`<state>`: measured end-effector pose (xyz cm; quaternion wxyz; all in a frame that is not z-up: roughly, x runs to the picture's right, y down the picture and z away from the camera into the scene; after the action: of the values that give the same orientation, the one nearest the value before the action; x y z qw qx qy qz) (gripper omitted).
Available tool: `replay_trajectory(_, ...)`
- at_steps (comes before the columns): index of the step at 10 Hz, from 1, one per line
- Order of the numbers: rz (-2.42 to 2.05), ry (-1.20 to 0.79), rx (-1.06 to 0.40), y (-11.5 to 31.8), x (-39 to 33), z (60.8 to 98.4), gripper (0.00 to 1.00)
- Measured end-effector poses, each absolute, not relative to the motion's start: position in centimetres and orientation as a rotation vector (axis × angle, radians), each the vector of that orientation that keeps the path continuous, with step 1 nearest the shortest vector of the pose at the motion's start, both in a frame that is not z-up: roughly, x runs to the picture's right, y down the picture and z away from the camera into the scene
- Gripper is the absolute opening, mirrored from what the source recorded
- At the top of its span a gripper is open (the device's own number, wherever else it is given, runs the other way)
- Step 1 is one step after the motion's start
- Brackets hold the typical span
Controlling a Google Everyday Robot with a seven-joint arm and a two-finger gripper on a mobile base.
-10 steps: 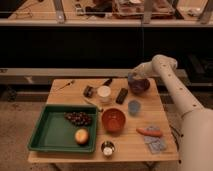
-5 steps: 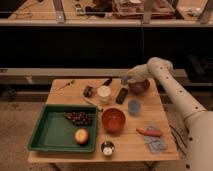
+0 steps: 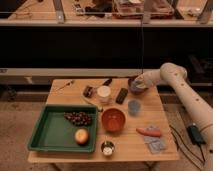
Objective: Wipe purple bowl with sponge
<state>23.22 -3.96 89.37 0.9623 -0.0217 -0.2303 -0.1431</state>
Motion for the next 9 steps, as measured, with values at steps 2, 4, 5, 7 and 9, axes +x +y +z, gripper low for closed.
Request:
replay_trajectory(2,-0.258,-0.435,-0.054,-4.2,25.2,89.9,0.00)
replay_trajectory(4,-0.243,-0.405,-0.046,-5.8,26.1,91.0,0.00)
replay_trajectory(5,-0.247,-0.392,-0.031,-7.4,26.3,92.0,0.00)
replay_trajectory(7,-0.269,-0.391,-0.018,-9.7,25.9,93.5,0.00)
replay_trajectory(9,-0.301,-0.419,-0.021,-10.5,22.9,94.6,0.00)
